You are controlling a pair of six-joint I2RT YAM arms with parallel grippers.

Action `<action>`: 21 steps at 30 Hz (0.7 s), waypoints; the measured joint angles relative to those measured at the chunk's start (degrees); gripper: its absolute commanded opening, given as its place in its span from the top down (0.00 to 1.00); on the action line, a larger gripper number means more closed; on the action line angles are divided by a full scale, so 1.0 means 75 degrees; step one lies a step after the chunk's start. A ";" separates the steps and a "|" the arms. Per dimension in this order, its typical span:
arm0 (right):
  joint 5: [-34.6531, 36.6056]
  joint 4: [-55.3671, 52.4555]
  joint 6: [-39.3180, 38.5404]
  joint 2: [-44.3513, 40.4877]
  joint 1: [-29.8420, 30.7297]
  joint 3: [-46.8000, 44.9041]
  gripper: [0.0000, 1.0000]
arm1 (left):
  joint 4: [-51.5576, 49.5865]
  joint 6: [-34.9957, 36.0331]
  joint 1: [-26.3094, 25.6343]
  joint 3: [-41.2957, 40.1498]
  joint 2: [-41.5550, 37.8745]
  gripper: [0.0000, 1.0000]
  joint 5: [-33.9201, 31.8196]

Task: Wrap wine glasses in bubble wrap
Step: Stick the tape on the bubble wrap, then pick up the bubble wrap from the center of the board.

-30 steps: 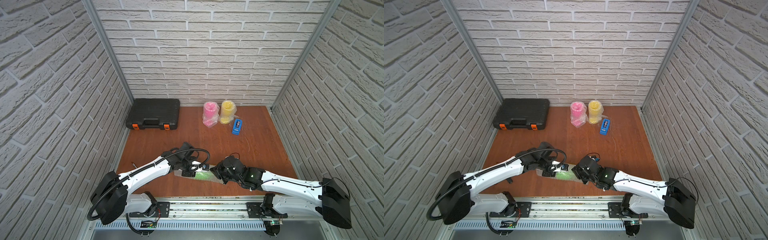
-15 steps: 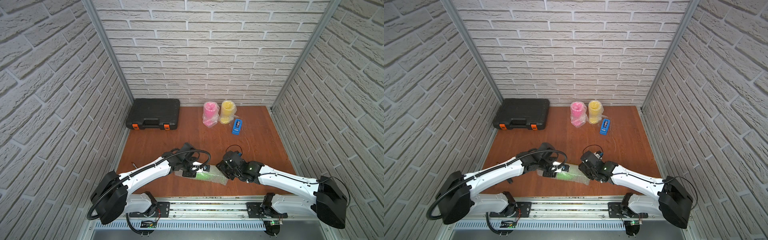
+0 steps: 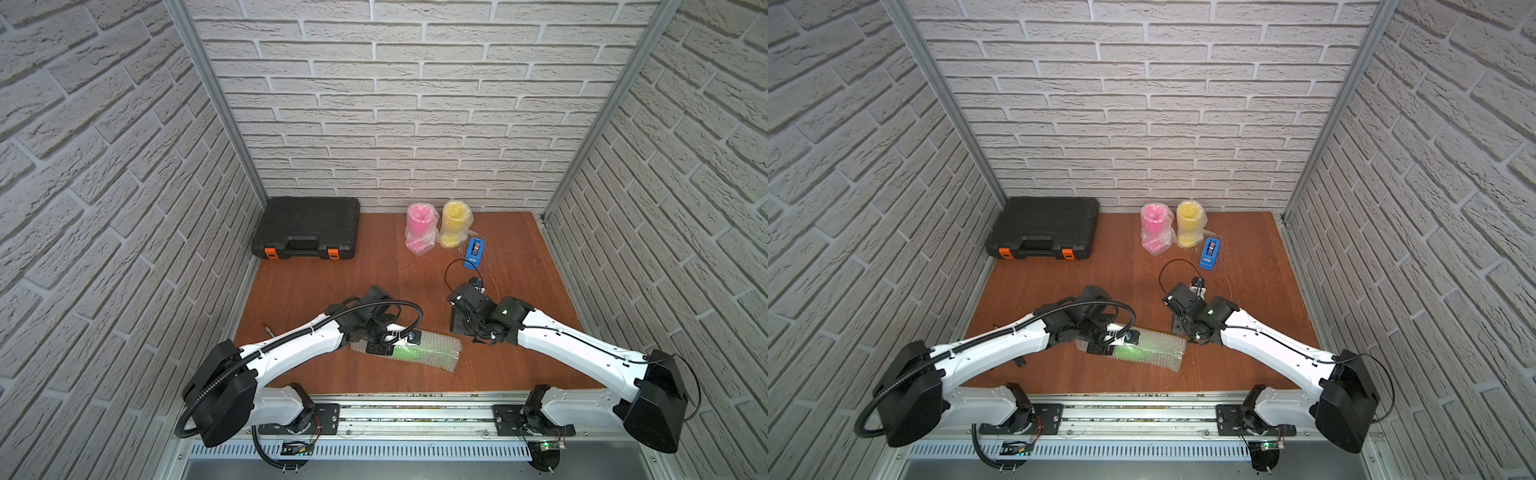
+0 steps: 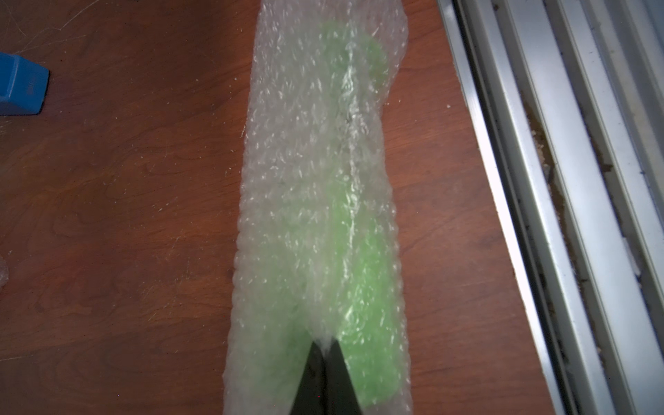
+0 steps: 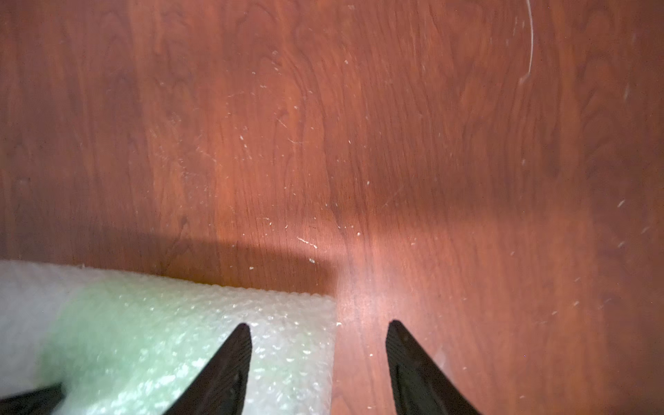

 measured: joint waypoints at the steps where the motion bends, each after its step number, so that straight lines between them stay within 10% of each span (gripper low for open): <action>1: -0.0166 -0.0044 -0.0510 -0.0038 -0.0003 0.0157 0.40 | 0.0006 0.0000 0.0003 0.0000 0.0000 1.00 0.0003; 12: -0.2617 0.0017 -0.6863 0.0012 0.0411 0.0055 0.36 | 0.0029 0.0003 0.0102 0.0003 0.0000 1.00 0.0102; 21: -0.2955 0.1209 -0.8970 0.0283 0.0647 -0.0866 0.39 | -0.0195 0.0201 0.0160 0.0000 0.0000 1.00 0.0393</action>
